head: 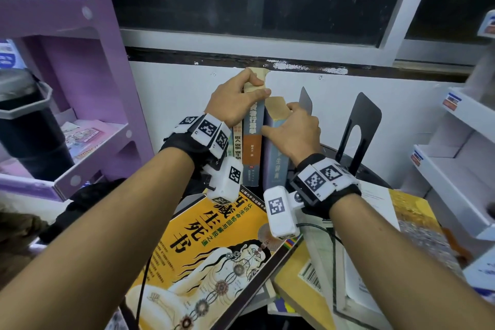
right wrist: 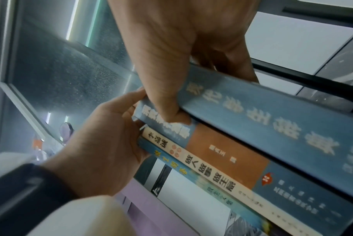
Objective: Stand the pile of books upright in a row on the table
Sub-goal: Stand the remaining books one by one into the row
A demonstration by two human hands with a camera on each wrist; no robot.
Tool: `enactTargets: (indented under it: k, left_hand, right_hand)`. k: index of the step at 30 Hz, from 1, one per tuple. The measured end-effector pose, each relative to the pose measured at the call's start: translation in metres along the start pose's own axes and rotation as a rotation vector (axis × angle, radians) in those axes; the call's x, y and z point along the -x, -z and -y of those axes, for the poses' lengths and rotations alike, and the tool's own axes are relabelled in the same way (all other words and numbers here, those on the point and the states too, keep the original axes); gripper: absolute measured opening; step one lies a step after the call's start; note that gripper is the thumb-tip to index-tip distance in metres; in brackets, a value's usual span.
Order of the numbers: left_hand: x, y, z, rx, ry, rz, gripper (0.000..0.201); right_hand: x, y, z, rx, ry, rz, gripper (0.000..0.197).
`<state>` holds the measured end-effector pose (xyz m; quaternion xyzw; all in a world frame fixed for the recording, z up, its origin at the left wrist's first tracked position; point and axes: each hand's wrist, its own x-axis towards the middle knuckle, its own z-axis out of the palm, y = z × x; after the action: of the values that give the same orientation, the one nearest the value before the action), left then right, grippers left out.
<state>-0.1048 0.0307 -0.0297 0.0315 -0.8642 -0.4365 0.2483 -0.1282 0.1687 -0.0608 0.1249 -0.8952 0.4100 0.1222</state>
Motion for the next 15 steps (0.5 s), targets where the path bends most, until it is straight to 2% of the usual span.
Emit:
enactTargets:
  k: [6, 10, 15]
  left_hand:
    - [0.002, 0.002, -0.001, -0.015, -0.001, -0.004, 0.031]
    - [0.003, 0.002, -0.002, -0.017, 0.004, -0.007, 0.03]
    - [0.002, 0.002, -0.002, -0.033, 0.009, -0.01, 0.028]
  right_hand:
    - [0.004, 0.006, -0.004, -0.002, 0.045, 0.15, 0.08]
    - [0.004, 0.02, -0.006, 0.003, 0.033, 0.349, 0.1]
    - [0.004, 0.02, -0.014, -0.021, 0.053, 0.347, 0.115]
